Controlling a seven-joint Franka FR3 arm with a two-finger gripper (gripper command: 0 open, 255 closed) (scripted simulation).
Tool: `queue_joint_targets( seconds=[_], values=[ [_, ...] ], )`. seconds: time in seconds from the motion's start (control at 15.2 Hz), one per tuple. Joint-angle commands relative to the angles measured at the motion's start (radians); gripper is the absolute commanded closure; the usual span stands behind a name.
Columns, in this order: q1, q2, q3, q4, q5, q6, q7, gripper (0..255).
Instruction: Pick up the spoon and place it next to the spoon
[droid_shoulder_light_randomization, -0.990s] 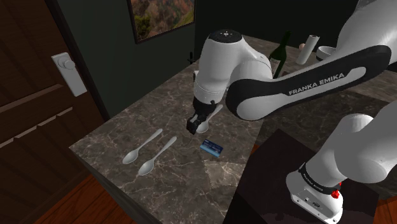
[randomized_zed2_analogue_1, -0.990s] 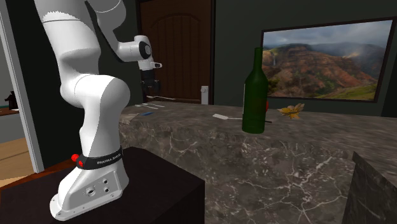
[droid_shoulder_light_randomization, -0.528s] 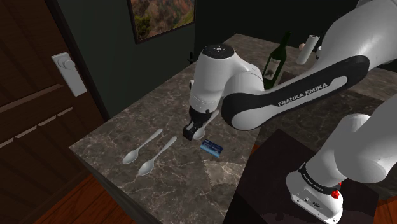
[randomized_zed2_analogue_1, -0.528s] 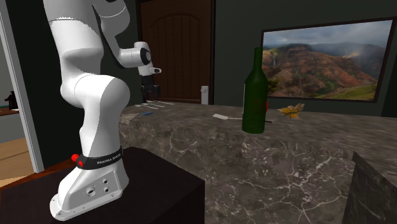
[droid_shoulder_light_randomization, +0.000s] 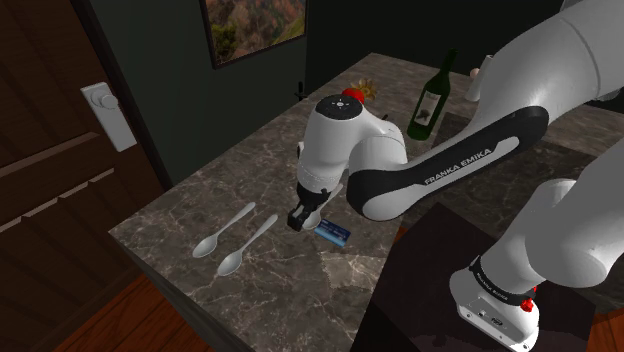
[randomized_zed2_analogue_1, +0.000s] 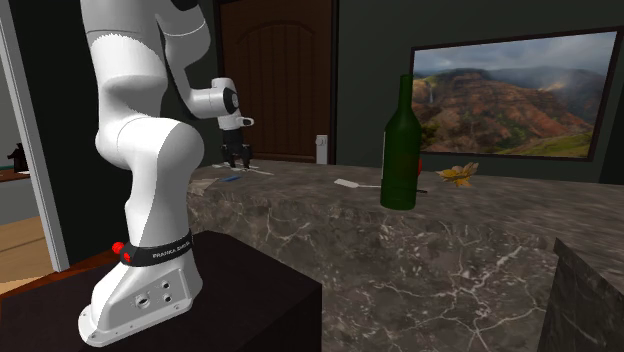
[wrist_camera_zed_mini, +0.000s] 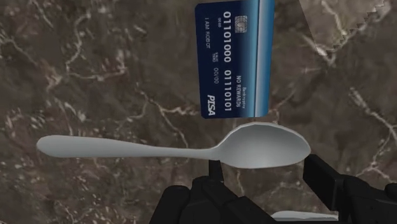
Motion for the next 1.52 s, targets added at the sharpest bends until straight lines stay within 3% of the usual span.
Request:
queue_joint_targets(
  seconds=[0.0,0.4,0.46,0.79,1.06,1.45],
  values=[
    [-0.001,0.006,0.001,-0.003,-0.006,0.009,0.005,255],
    [-0.001,0.006,0.001,-0.003,-0.006,0.009,0.005,255],
    [-0.001,0.006,0.001,-0.003,-0.006,0.009,0.005,0],
    [-0.001,0.006,0.001,-0.003,-0.006,0.009,0.005,0],
    [0.015,-0.102,-0.008,0.029,0.076,-0.118,-0.053,0],
    [0.016,-0.102,-0.009,0.029,0.076,-0.118,-0.053,0]
  ],
)
